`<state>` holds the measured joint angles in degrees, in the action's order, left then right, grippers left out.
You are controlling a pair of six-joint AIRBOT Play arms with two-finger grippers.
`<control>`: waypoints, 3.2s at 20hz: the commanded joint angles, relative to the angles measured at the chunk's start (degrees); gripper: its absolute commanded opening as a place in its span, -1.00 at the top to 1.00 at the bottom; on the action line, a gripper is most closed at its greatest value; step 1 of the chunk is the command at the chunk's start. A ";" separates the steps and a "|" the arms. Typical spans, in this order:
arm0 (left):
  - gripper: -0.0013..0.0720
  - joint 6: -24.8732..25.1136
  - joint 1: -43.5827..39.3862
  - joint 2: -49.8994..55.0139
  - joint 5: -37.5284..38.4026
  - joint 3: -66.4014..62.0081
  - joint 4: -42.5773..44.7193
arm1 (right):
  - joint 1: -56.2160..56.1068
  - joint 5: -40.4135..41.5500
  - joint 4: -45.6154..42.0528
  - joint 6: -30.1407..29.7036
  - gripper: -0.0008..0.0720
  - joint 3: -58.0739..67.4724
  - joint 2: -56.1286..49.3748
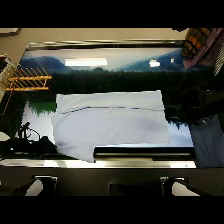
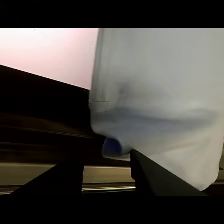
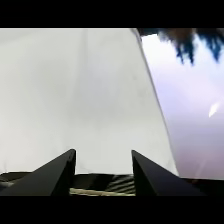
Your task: Fold the clothes and pants, and hang the long-sleeved shirts on hangers.
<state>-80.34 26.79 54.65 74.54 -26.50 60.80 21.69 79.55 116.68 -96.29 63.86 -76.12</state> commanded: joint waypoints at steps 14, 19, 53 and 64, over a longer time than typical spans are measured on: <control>0.05 4.17 -4.44 -0.61 -7.61 4.24 -4.26 | 0.13 -0.11 1.77 -0.17 0.05 -2.69 3.76; 0.10 5.42 -6.84 0.48 -7.04 4.26 -4.33 | 0.13 0.94 1.79 -0.20 0.05 -2.69 3.82; 0.92 6.69 -7.58 0.37 -3.98 4.15 -4.94 | 0.28 -4.46 -4.66 -1.70 -0.32 -17.11 -4.17; 0.92 5.73 -7.52 -0.37 0.70 -1.51 -4.90 | 0.20 -6.03 -1.40 -1.40 0.90 -18.45 2.01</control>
<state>-73.71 19.25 54.76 71.99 -25.19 55.86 21.87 71.77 114.67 -98.59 45.50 -77.49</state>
